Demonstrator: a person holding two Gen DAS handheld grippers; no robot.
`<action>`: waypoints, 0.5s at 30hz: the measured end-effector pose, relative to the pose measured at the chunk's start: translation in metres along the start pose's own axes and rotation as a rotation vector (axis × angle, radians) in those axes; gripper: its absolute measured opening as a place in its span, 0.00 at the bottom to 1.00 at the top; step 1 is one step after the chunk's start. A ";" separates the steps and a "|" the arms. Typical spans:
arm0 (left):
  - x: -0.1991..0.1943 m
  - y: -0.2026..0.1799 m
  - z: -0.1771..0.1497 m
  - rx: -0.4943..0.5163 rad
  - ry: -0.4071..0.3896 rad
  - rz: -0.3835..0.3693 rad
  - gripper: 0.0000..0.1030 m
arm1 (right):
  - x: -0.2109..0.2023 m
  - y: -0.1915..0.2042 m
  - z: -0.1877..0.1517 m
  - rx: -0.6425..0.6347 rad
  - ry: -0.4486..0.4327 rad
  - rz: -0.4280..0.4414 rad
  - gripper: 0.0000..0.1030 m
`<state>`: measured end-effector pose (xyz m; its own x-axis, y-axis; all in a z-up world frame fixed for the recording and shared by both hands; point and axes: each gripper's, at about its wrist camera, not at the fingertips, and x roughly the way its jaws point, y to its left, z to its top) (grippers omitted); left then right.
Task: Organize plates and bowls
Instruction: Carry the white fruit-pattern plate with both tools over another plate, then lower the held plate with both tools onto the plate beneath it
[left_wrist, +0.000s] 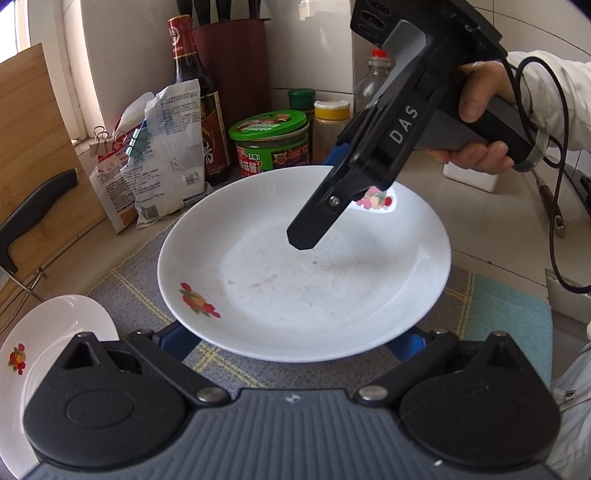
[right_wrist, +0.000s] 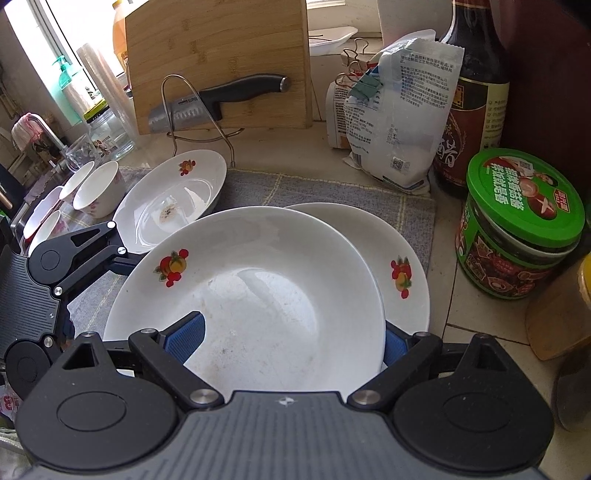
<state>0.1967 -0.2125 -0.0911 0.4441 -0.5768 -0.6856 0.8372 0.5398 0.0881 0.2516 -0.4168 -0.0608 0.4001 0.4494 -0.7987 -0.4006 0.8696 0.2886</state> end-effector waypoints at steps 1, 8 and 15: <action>0.002 0.001 0.001 0.000 0.002 0.000 0.99 | 0.001 -0.002 0.001 0.002 -0.001 0.000 0.95; 0.011 0.006 0.005 -0.005 0.021 0.003 0.99 | 0.009 -0.012 0.003 0.011 0.004 0.008 0.95; 0.018 0.010 0.005 -0.007 0.044 0.001 0.99 | 0.017 -0.019 0.004 0.022 0.013 0.023 0.95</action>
<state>0.2148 -0.2210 -0.0990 0.4301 -0.5493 -0.7164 0.8344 0.5448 0.0833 0.2696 -0.4243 -0.0777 0.3799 0.4671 -0.7984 -0.3915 0.8632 0.3188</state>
